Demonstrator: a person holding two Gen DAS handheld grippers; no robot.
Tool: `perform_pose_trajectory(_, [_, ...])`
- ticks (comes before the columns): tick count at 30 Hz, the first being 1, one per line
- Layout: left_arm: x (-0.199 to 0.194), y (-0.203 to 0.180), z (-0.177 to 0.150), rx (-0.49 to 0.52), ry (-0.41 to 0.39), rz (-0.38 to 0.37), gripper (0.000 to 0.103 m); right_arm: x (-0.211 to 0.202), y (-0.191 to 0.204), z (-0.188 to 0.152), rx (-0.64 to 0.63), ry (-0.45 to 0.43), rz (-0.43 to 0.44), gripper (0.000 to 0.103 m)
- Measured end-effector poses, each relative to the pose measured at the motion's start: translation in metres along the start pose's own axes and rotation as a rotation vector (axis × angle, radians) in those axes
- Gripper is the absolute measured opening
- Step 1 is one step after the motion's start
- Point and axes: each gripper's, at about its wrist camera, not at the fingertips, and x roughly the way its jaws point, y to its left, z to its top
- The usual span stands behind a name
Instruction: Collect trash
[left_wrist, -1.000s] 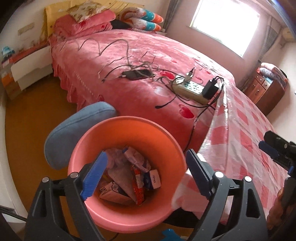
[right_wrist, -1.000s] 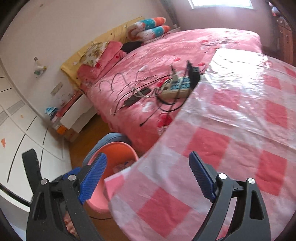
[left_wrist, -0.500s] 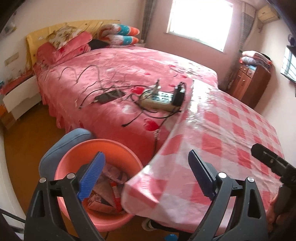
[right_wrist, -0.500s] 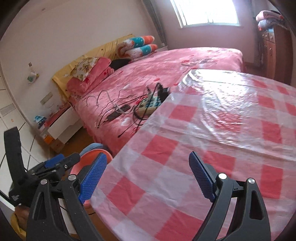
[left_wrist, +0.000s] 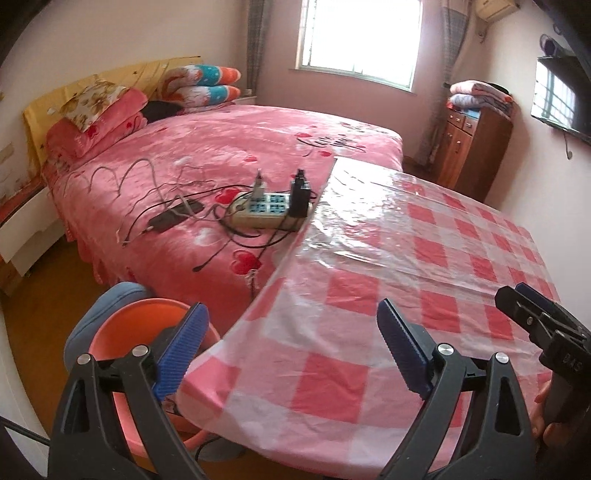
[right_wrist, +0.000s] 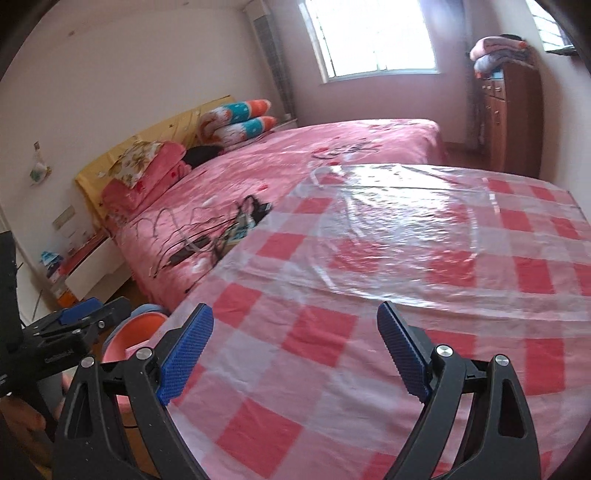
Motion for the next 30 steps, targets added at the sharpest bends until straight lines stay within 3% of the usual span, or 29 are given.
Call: perform_pose_trajectory(30, [0.018, -0.126, 0.008, 0.149, 0.008, -0.087, 0.094, -0.048, -0.108, -0.006, 0.122, -0.095, -0.204, 0.089])
